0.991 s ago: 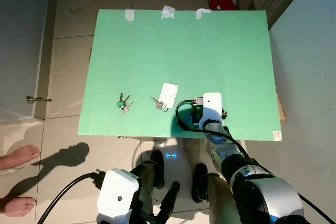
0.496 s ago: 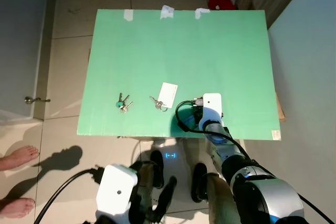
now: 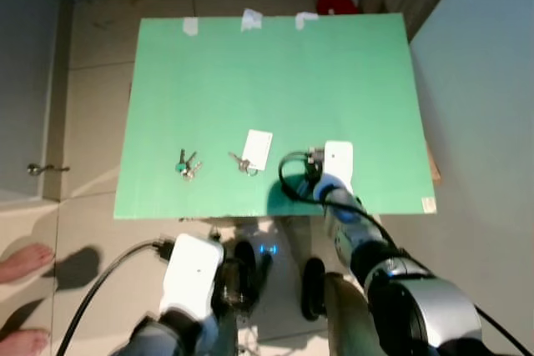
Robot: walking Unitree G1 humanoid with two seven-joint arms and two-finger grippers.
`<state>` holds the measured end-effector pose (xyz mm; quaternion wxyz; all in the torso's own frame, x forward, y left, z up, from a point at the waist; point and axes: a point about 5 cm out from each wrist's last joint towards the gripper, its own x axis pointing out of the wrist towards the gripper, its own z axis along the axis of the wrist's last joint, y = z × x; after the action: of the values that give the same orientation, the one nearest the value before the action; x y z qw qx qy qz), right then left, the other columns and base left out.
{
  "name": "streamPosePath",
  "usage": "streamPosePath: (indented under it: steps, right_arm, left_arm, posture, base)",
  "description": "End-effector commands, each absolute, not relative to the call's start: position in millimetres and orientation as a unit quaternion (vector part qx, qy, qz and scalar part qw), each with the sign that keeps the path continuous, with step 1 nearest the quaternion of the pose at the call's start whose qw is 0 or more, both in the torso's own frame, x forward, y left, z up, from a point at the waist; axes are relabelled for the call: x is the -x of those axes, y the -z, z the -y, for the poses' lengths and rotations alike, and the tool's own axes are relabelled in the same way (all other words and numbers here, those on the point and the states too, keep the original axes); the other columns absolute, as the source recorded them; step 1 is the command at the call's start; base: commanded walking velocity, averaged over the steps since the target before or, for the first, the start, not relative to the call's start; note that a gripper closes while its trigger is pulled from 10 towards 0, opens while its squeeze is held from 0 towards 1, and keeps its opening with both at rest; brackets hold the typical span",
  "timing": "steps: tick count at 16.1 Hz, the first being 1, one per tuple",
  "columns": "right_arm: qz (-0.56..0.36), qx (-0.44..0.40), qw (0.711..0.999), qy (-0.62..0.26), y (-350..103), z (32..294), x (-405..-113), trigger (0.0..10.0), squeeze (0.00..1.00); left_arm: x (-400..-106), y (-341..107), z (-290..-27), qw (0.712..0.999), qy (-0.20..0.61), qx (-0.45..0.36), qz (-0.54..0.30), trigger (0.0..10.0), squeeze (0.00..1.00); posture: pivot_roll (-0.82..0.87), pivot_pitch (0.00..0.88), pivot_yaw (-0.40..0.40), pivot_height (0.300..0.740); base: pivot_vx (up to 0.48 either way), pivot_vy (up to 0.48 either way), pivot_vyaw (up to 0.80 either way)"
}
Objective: Hang keys on a hook
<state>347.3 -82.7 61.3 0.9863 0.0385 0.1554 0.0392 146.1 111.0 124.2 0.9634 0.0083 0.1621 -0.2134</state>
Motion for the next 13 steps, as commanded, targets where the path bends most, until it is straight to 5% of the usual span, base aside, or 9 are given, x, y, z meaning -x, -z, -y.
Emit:
streamPosePath:
  steps: [1,7,13]
  right_arm:
    - [-0.155,-0.055,0.985,-0.044,-61.1,85.5,-347.6,0.0,0.0]
    - [-0.05,-0.048,0.996,-0.052,-109.3,120.9,-375.4,0.0,0.0]
    - [0.03,-0.03,0.999,-0.015,-122.9,169.1,-370.6,0.0,0.0]
  left_arm:
    - [-151.6,-111.9,-112.6,0.964,0.2,-0.015,-0.176,10.0,0.0]
    - [-215.8,-98.0,-115.9,0.978,0.172,-0.038,-0.114,10.0,0.0]
    - [-260.4,-97.7,-133.3,0.984,0.156,-0.053,-0.066,10.0,0.0]
  posture:
    - [0.2,0.31,-0.023,0.74]
    - [0.05,0.129,-0.002,0.74]
    - [-0.08,0.01,0.074,0.74]
  base:
    - [0.0,0.0,0.0]
    - [0.0,0.0,0.0]
    - [0.0,0.0,0.0]
